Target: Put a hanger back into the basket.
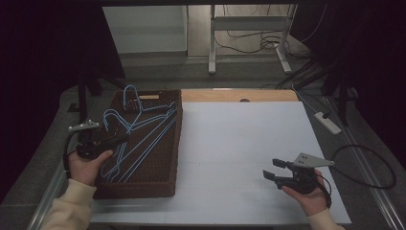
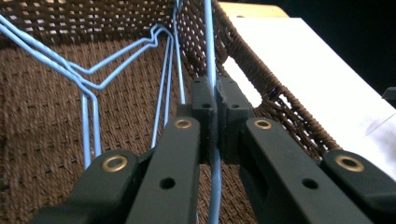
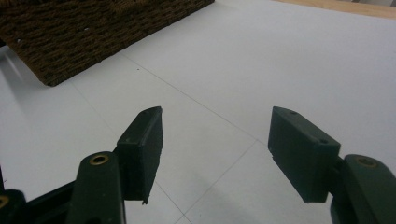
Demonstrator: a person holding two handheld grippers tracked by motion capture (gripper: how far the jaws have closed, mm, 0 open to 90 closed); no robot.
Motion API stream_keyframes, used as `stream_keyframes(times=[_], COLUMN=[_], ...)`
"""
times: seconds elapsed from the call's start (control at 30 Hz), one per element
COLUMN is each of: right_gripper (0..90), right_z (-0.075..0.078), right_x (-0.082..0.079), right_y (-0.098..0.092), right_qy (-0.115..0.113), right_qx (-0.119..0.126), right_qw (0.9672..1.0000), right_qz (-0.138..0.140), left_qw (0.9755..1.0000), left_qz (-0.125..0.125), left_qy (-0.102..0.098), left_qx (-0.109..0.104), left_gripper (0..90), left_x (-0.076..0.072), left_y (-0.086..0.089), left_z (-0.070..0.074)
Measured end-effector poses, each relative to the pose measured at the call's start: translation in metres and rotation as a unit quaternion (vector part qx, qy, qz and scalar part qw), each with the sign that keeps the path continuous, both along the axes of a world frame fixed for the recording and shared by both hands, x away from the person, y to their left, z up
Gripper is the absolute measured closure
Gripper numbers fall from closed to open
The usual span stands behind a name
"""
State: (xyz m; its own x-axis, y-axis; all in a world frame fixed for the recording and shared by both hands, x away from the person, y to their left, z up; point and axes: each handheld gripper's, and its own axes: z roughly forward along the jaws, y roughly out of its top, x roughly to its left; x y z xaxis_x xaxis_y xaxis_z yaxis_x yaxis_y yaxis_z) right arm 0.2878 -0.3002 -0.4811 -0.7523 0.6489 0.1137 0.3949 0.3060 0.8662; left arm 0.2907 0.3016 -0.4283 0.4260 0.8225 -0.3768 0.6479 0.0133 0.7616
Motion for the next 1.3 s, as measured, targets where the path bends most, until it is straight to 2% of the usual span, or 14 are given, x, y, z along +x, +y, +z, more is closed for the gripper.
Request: stream_keyframes(times=[0.17, 0.23, 0.37, 0.5, 0.57, 0.6, 0.83, 0.9, 0.97, 1.0, 1.07, 1.13, 1.2, 1.3], right_gripper=[36.7, 36.7, 36.7, 36.7, 36.7, 36.7, 36.7, 36.7, 36.7, 36.7, 36.7, 36.7, 36.7, 36.7], right_z=[-0.001, 0.000, 0.000, 0.000, 0.000, 0.000, -0.002, -0.002, -0.002, -0.002, -0.002, -0.002, -0.001, -0.001], right_x=[0.000, 0.000, 0.000, 0.000, 0.000, 0.000, 0.000, 0.000, 0.000, 0.000, 0.000, 0.000, 0.000, 0.000], right_y=[-0.001, -0.001, -0.001, -0.001, -0.001, -0.001, 0.001, 0.001, 0.001, 0.001, 0.000, 0.000, 0.000, 0.000], right_qy=[0.000, 0.000, 0.000, 0.000, 0.001, 0.001, 0.004, 0.003, 0.003, 0.003, 0.003, 0.003, 0.001, 0.001], right_qx=[-0.001, -0.001, -0.002, -0.003, -0.003, -0.003, -0.009, -0.009, -0.009, -0.009, -0.009, -0.009, -0.008, -0.007], right_qw=[1.0000, 1.0000, 1.0000, 1.0000, 1.0000, 1.0000, 0.9999, 0.9999, 0.9999, 0.9999, 0.9999, 1.0000, 1.0000, 1.0000], right_qz=[-0.002, -0.003, -0.003, -0.004, -0.004, -0.004, -0.003, -0.003, -0.003, -0.003, -0.003, -0.003, -0.002, -0.002], left_qw=[0.9997, 0.9997, 0.9986, 0.9963, 0.9939, 0.9933, 0.9903, 0.9878, 0.9869, 0.9850, 0.9839, 0.9836, 0.9853, 0.9898], left_qz=[-0.002, -0.001, 0.003, 0.009, 0.016, 0.018, 0.023, 0.024, 0.020, 0.015, 0.023, 0.038, 0.043, 0.034], left_qy=[0.019, 0.021, 0.050, 0.077, 0.080, 0.082, 0.102, 0.109, 0.115, 0.125, 0.118, 0.096, 0.073, 0.034], left_qx=[0.014, 0.013, 0.020, 0.039, 0.074, 0.079, 0.092, 0.108, 0.111, 0.118, 0.132, 0.148, 0.148, 0.134], left_gripper=[86.5, 86.5, 86.4, 86.3, 86.3, 86.2, 86.1, 86.0, 85.1, 83.9, 77.2, 67.7, 58.9, 53.1], left_x=[0.005, 0.005, 0.010, 0.015, 0.017, 0.017, 0.021, 0.022, 0.023, 0.025, 0.026, 0.025, 0.022, 0.016], left_y=[-0.005, -0.005, -0.002, -0.002, -0.005, -0.005, -0.001, -0.003, -0.004, -0.005, -0.007, -0.010, -0.011, -0.013], left_z=[-0.009, -0.009, -0.013, -0.015, -0.015, -0.015, -0.019, -0.020, -0.021, -0.022, -0.022, -0.020, -0.017, -0.009])
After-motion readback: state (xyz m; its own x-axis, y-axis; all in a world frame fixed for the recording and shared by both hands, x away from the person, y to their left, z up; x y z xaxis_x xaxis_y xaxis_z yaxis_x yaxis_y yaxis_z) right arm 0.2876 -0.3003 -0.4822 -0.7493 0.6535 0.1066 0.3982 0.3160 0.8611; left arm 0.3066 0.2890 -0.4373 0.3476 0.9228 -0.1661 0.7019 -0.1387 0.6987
